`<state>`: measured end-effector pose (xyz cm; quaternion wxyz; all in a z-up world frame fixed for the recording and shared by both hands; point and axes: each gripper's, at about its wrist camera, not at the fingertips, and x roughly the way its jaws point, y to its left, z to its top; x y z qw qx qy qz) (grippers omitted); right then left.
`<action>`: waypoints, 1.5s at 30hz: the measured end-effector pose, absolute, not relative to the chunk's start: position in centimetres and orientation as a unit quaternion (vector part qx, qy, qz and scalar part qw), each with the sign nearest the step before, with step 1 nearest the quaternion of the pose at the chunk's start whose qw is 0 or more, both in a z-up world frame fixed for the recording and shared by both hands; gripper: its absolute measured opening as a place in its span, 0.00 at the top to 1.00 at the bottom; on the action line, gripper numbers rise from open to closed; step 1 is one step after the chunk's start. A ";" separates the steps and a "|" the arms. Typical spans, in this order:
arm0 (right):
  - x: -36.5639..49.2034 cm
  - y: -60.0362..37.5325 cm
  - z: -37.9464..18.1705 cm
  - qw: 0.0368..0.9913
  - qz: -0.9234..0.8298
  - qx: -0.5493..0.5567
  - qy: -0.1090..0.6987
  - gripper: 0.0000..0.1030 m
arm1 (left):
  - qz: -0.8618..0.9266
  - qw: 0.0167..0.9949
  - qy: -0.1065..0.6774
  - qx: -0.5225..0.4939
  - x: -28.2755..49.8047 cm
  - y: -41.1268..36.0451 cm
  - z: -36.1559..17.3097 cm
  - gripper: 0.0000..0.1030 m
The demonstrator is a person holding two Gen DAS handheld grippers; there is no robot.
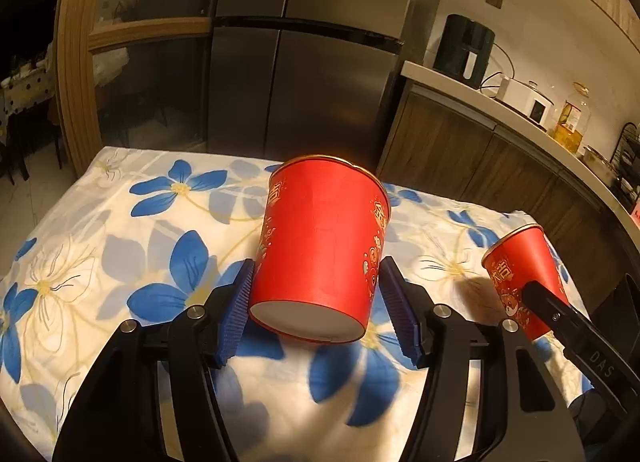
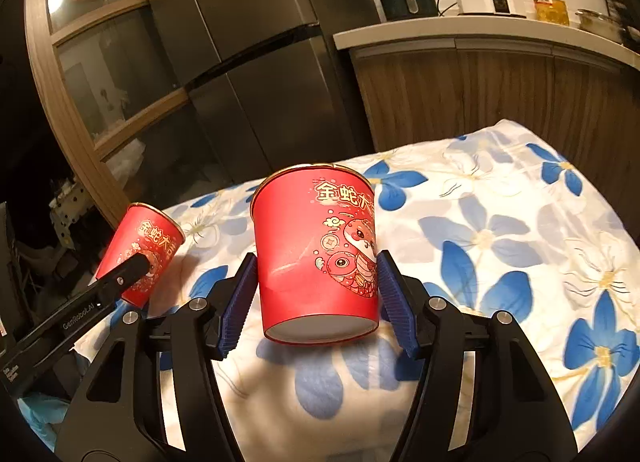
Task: Collect trash
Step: 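Close the right tool on the large red cup while the left tool grasps the other cup, then lift both red cups with both tools and carry them over the bin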
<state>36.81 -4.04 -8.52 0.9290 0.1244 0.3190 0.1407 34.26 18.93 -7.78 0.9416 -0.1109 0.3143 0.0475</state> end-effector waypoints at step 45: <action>20.9 -45.7 -2.5 0.951 -0.154 0.195 0.184 0.41 | -0.246 0.936 0.253 0.008 29.0 -28.6 -1.9 0.41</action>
